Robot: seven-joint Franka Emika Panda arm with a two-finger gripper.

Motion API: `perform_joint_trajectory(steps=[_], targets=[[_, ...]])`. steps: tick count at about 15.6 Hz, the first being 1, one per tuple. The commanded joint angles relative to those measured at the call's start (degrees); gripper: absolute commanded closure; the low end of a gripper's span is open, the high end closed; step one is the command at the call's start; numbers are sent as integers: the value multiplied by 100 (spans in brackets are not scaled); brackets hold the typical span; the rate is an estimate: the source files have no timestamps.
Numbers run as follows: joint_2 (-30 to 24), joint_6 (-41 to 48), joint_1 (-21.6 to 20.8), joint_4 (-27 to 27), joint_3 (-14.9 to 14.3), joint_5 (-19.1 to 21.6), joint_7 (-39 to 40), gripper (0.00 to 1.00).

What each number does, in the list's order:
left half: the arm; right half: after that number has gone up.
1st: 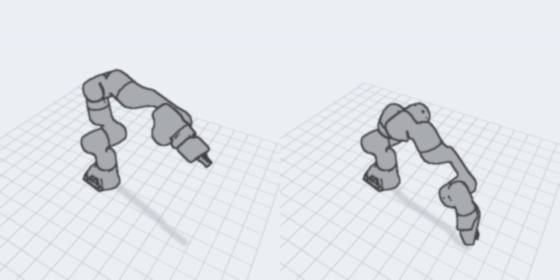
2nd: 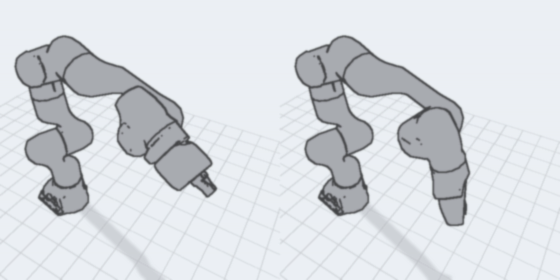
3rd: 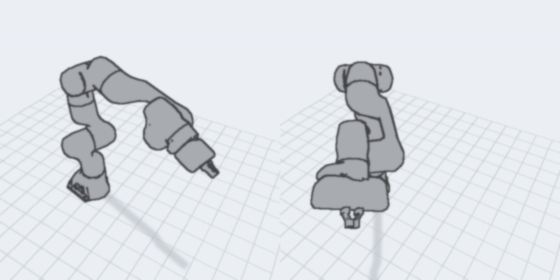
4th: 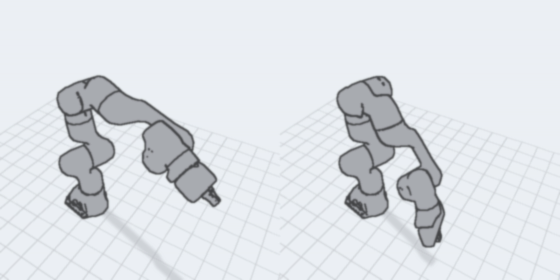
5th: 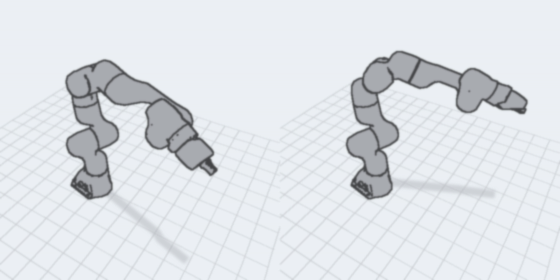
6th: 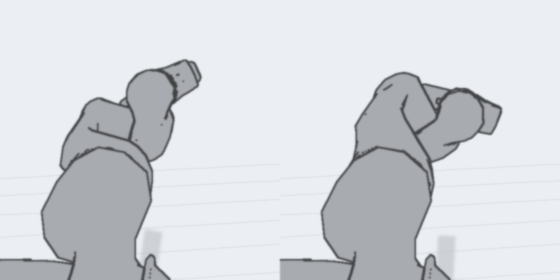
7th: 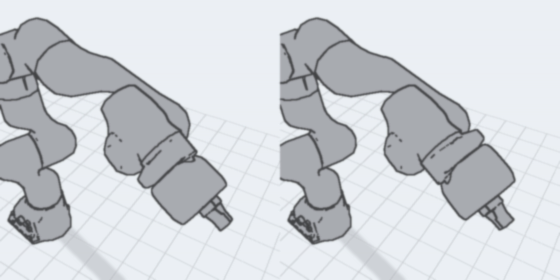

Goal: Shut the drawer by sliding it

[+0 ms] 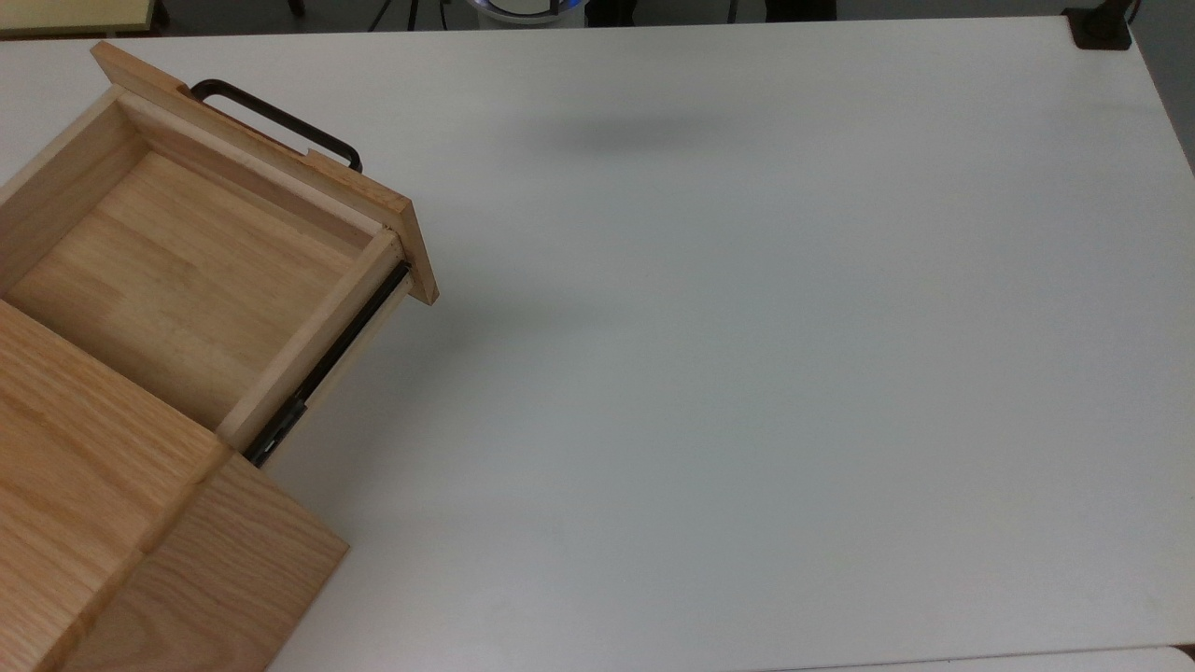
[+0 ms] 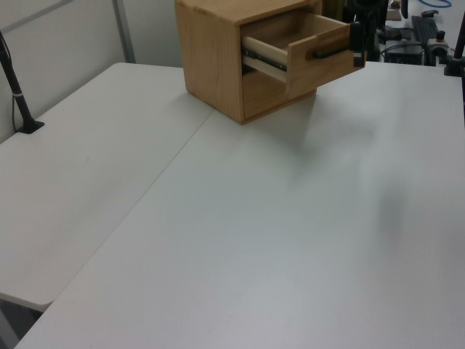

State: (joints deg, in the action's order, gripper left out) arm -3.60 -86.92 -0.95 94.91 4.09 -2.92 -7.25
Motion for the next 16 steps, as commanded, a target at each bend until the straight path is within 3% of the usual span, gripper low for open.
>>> perform_joint_trajectory(steps=[1,4,10,16], targets=[[8,289,33,-78,-92,108,-214,77],[69,237,147,-69,-136,117,-522,85],[605,-719,314,-87,-699,99,-1269,86],[1361,-1563,411,-614,-1085,90,-1305,89]])
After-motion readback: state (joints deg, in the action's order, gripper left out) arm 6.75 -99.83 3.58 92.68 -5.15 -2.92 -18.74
